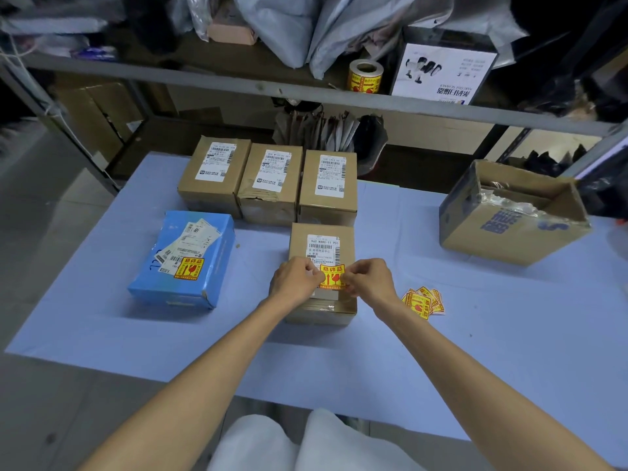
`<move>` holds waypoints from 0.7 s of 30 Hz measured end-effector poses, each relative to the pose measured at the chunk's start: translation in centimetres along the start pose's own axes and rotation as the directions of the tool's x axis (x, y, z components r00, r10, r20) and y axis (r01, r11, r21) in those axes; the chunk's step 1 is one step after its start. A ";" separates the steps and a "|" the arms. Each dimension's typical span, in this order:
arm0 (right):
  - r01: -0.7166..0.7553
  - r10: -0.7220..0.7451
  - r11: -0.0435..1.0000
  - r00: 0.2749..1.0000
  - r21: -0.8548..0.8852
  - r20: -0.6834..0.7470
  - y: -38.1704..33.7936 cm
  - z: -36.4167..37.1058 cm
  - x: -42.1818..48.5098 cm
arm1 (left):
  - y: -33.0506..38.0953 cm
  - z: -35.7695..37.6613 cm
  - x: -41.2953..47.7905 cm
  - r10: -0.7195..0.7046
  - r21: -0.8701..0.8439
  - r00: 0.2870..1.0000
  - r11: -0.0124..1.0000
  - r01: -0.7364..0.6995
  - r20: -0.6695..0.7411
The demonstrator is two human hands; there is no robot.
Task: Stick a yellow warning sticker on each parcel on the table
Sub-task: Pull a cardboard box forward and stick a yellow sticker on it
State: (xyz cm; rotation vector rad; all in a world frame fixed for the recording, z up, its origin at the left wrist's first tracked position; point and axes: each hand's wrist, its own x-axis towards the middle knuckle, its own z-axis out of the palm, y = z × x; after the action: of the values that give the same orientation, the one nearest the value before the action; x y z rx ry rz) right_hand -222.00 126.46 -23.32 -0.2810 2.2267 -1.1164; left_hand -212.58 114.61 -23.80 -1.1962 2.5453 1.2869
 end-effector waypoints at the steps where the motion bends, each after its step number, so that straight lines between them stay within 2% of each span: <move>1: 0.002 -0.002 1.000 1.000 0.002 -0.007 0.1 0.0 0.0 | 0.0 0.0 0.0 -0.003 0.005 1.000 1.000 0.003 0.000; 13: 0.045 -0.048 0.999 0.994 -0.025 -0.101 0.9 0.7 0.3 | -0.1 0.4 -0.2 -0.019 0.109 1.000 0.994 0.019 0.004; 21: 0.024 -0.031 0.997 0.995 -0.069 -0.097 1.5 1.1 0.5 | 0.0 0.4 -0.6 -0.012 0.174 1.000 0.985 0.012 -0.002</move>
State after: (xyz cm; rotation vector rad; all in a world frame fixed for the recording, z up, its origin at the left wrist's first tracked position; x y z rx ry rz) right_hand -221.61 126.47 -25.21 -0.2913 2.3571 -1.0921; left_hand -212.27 115.30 -23.86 -1.1748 2.5841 1.0350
